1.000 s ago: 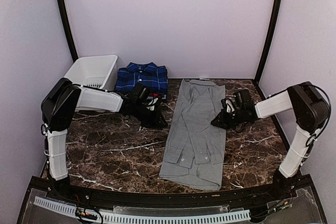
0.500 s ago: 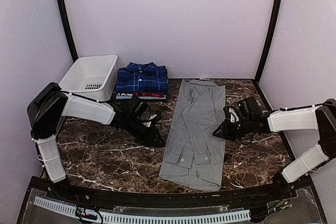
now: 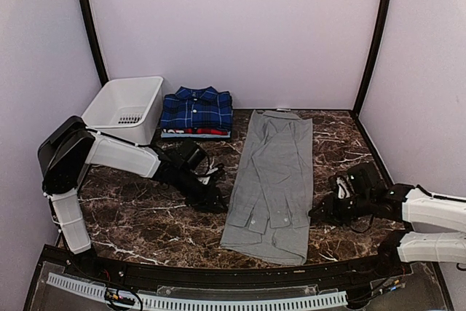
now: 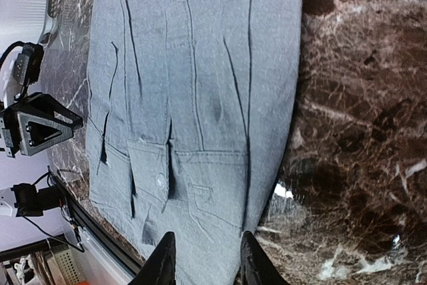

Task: Fold and stack the long sleeve shirts
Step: Pick up the rectangle-folded shirt from the center of the board.

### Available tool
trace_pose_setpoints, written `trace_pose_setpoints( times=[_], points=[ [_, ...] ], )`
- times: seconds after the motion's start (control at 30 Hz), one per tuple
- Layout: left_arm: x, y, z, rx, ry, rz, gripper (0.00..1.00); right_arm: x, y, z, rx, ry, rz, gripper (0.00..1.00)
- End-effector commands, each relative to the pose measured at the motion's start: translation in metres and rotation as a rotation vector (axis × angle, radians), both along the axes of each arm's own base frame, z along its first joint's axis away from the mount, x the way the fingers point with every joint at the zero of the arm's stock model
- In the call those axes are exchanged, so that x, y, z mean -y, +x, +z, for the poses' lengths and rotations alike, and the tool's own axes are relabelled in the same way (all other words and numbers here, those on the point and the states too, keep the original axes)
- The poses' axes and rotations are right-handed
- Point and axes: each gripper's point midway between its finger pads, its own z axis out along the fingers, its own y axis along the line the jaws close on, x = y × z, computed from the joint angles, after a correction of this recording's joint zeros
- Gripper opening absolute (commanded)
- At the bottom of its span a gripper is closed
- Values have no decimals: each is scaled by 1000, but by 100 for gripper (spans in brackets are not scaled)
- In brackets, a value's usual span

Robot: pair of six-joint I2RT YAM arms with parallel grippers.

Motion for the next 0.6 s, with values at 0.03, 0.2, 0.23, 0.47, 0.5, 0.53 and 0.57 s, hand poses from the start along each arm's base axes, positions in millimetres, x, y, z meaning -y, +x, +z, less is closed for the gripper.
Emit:
trace_pose_setpoints(
  times=[0.03,0.2,0.23,0.47,0.5,0.53,0.57],
  points=[
    [0,-14,1,-27,5,-33,31,2,-20,-11,-81,26,-50,31],
    [3,-17,-2,-38,13,-39,31,-5,-34,-17,-119,48,-51,31],
    [4,-19,-2,-41,14,-41,31,-7,-36,-18,-123,56,-53,31],
    [5,-26,-9,-62,33,-48,31,-14,-51,-29,-170,78,-60,31],
    [6,-28,-10,-65,36,-50,31,-14,-52,-31,-175,81,-65,31],
    [6,-28,-12,-69,40,-50,31,-14,-53,-33,-180,83,-71,31],
    [6,-29,-13,-72,42,-51,31,-13,-52,-34,-179,86,-81,32]
  ],
)
